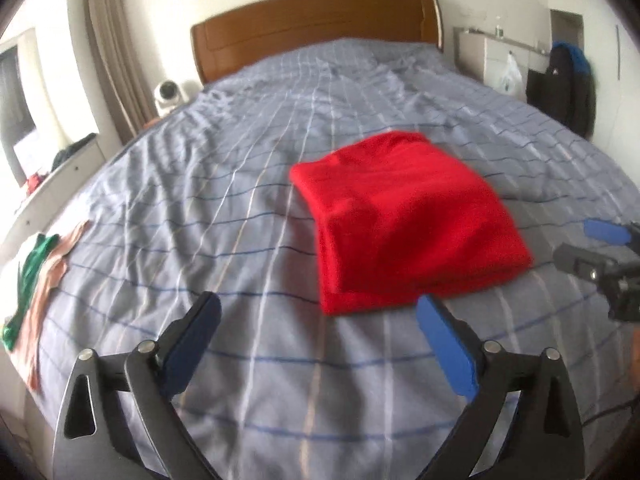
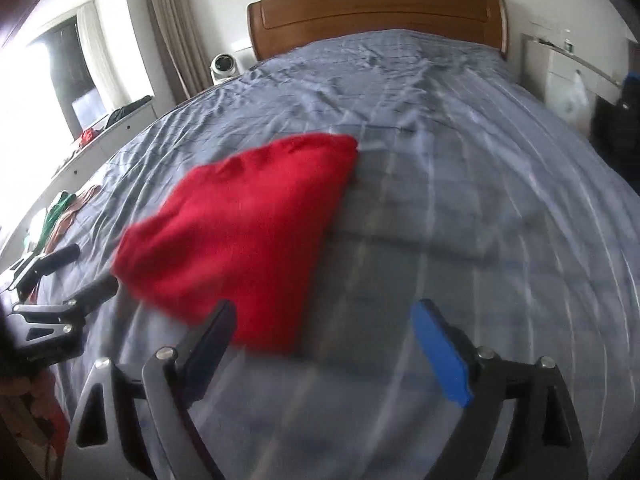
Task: Fold small clothes
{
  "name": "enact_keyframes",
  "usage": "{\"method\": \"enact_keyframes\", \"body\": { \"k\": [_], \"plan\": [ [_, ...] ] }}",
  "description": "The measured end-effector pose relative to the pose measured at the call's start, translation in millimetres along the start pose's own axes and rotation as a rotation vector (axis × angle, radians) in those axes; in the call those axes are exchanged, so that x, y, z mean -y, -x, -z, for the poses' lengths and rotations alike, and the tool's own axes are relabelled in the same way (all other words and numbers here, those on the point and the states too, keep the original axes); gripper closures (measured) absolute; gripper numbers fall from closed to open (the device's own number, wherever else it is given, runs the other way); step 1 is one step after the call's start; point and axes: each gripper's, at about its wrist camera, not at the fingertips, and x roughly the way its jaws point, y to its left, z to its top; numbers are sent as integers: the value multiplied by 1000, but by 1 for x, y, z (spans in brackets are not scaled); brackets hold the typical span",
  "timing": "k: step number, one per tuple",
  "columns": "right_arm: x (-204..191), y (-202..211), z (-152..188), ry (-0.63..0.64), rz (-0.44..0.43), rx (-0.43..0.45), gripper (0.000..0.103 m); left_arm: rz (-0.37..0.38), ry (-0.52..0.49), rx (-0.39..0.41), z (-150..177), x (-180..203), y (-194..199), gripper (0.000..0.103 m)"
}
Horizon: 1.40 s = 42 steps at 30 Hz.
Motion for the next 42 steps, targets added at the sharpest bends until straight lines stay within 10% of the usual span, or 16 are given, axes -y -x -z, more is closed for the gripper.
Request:
{"method": "enact_keyframes", "body": {
  "k": [21, 30, 35, 42],
  "plan": [
    [-44, 97, 16, 151, 69, 133, 1, -140, 97, 103, -11, -2, 87, 1],
    [-50, 183, 16, 160, 91, 443, 1, -183, 140, 214, -10, -20, 139, 0],
    [-47, 177, 1, 187, 27, 275, 0, -192, 82, 231, -15, -17, 151, 0],
    [-32, 202, -2, 120, -26, 267, 0, -109, 83, 193, -13, -12, 161, 0]
  ]
}}
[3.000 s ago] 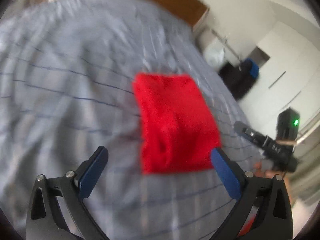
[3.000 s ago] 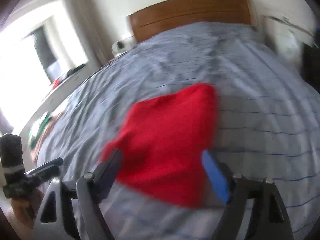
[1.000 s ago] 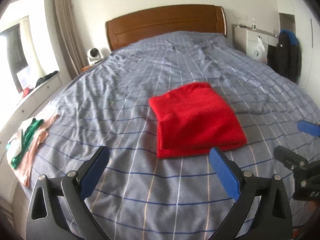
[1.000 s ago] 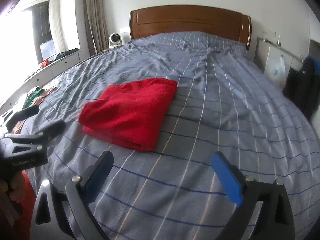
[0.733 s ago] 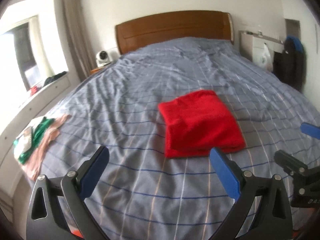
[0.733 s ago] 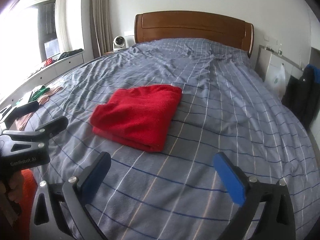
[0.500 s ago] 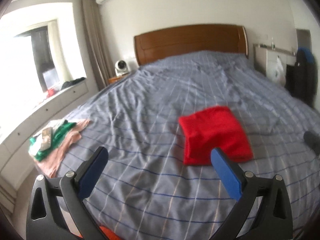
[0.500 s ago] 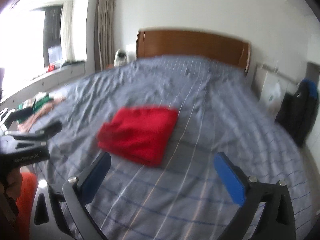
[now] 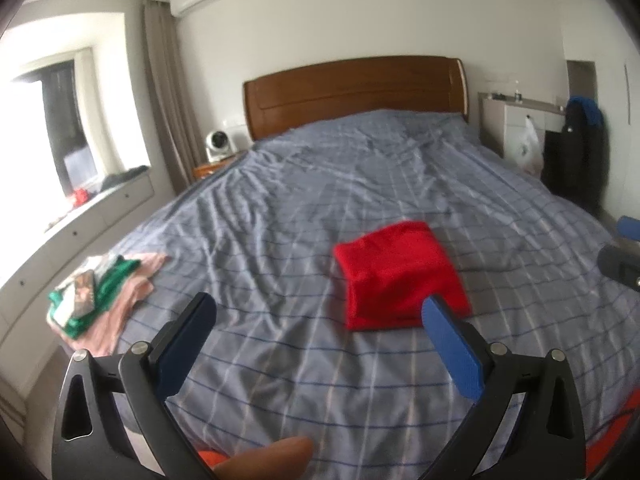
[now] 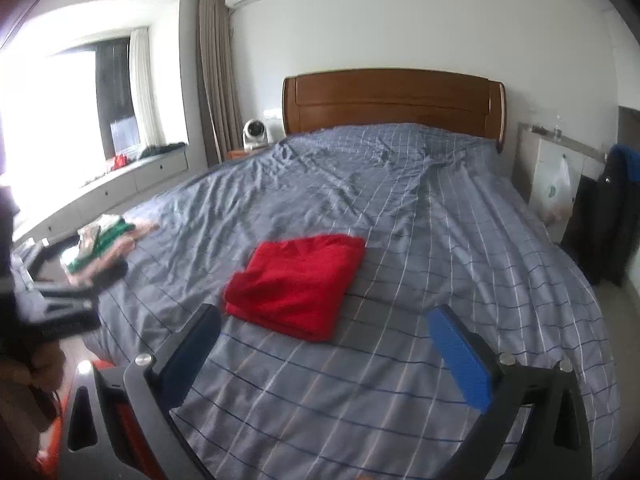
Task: Fold small clothes
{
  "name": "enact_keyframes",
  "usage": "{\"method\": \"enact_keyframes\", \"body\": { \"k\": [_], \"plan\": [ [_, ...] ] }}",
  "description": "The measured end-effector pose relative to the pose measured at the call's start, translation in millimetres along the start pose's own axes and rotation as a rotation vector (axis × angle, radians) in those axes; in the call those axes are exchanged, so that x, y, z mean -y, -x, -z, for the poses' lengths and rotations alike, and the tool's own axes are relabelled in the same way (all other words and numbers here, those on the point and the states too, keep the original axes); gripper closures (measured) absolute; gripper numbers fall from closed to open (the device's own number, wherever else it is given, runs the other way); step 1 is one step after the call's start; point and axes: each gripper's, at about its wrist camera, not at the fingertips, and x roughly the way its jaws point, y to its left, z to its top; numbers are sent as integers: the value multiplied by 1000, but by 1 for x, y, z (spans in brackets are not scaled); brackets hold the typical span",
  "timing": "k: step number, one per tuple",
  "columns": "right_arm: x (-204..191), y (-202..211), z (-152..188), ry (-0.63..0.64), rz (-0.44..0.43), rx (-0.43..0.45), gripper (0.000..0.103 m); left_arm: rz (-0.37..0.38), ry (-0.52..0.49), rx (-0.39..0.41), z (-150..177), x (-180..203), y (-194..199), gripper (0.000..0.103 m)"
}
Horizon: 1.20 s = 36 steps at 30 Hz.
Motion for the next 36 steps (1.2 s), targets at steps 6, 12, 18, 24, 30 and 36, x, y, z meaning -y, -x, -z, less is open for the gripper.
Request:
{"method": "enact_keyframes", "body": {
  "k": [6, 12, 18, 24, 30, 36],
  "plan": [
    [-16, -17, 5, 66, -27, -251, 0, 49, 10, -120, 16, -2, -1, 0],
    [-29, -5, 20, -60, 24, -236, 0, 90, 95, -197, 33, 0, 7, 0],
    [-39, 0, 40, -112, 75, -258, 0, 109, 62, -235, 44, 13, 7, 0],
    [-36, 2, 48, -98, 146, -269, 1, 100, 67, -255, 45, 12, 5, 0],
    [-36, 1, 51, -101, 144, -274, 0, 91, 69, -283, 47, 10, 2, 0],
    [-45, 0, 52, -72, 144, -275, 0, 88, 64, -282, 47, 10, 3, 0]
  ]
}}
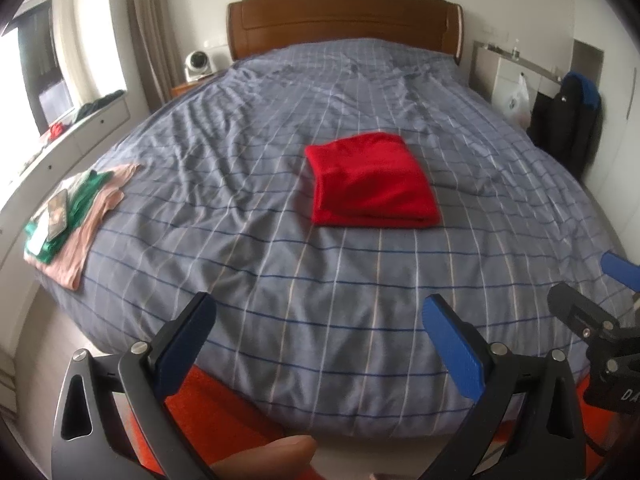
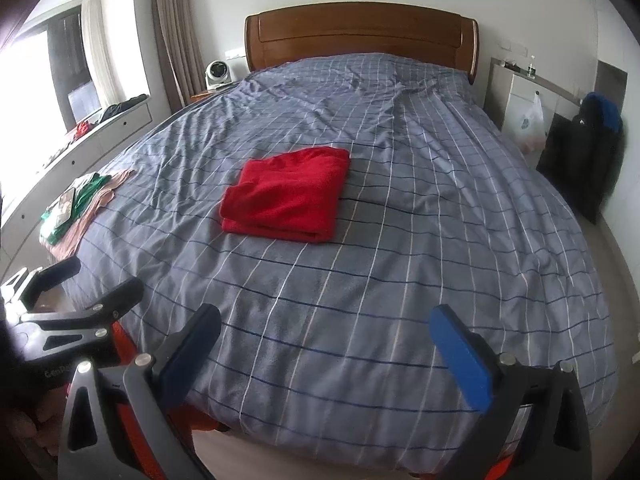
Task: Fold small clothes
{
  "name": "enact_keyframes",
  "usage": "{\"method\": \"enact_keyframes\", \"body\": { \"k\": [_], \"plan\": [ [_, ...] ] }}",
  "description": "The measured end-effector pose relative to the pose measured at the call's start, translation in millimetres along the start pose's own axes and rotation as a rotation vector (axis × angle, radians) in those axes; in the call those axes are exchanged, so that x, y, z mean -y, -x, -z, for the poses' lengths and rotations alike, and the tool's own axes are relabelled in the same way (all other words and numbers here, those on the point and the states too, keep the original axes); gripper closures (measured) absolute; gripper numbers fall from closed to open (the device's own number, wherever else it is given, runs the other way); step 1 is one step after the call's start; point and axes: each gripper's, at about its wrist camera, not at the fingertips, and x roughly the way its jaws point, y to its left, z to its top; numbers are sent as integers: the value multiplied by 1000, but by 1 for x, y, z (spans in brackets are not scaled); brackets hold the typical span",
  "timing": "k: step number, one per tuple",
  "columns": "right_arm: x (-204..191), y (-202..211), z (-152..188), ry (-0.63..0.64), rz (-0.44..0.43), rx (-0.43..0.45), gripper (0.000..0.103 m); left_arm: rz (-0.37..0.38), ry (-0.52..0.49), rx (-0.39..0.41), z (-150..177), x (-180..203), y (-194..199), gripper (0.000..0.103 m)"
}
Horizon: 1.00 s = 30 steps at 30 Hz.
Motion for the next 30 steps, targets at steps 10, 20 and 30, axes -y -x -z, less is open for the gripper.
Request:
{"method": "enact_keyframes", "body": {
  "k": [10, 20, 30],
  "plan": [
    [-5, -2, 2, 13, 23, -5, 0, 5, 1, -10, 1, -3, -3, 0],
    [-6, -2, 4, 16, 23, -15, 1, 13, -16, -19, 3, -3, -7, 0],
    [-5, -1, 5, 16, 27, -12, 0, 14, -18, -19, 3, -2, -6, 0]
  ]
}}
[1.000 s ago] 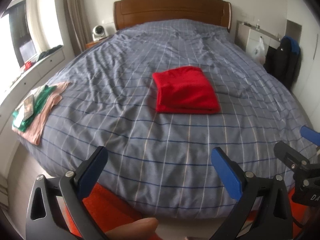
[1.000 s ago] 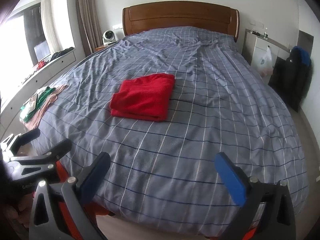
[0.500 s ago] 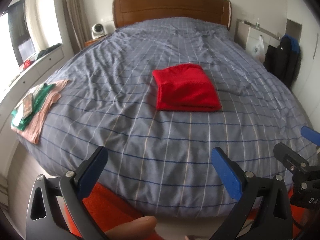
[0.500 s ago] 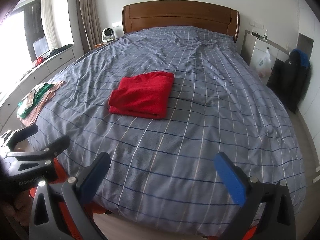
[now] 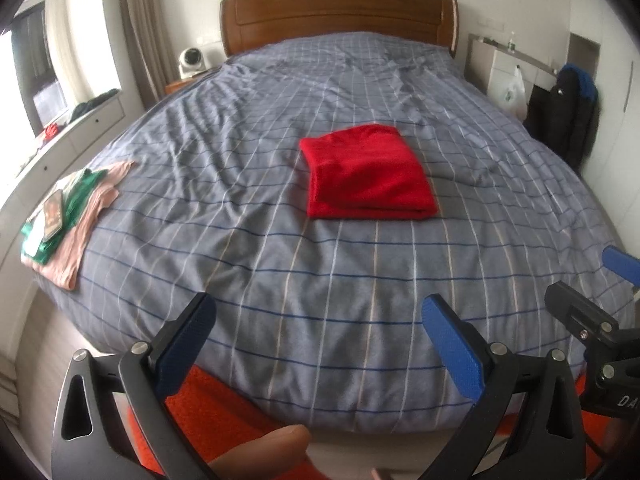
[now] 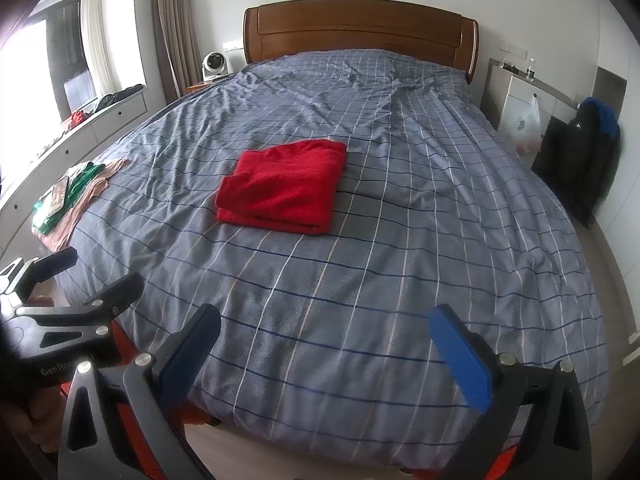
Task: Fold small clothes
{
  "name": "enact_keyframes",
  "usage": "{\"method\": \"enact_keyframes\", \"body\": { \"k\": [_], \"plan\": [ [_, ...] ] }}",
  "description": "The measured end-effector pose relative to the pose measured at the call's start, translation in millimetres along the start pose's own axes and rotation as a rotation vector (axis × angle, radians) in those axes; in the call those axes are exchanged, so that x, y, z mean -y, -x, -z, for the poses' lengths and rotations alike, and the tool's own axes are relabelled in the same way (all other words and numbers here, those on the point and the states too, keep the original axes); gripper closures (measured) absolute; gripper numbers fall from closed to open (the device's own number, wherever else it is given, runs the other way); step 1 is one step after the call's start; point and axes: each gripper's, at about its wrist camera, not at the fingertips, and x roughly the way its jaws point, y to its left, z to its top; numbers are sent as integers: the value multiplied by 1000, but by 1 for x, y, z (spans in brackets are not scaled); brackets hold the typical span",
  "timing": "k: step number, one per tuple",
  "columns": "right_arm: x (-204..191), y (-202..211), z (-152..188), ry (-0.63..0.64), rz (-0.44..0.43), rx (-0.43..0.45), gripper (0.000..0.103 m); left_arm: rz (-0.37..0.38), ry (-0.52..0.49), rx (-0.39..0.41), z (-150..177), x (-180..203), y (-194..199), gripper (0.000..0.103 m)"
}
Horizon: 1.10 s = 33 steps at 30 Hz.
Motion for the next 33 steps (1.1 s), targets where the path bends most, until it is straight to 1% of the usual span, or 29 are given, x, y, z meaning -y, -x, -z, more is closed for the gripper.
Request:
{"method": "enact_keyframes", "body": {
  "k": [6, 22, 33],
  "plan": [
    [-2, 3, -1, 10, -12, 10, 1, 1, -11, 11, -1, 4, 3, 0],
    [-4, 1, -1, 17, -28, 3, 0, 2, -17, 14, -3, 2, 6, 0],
    [-6, 6, -3, 36, -46, 30, 0, 0, -18, 17, -4, 4, 8, 0]
  ]
}}
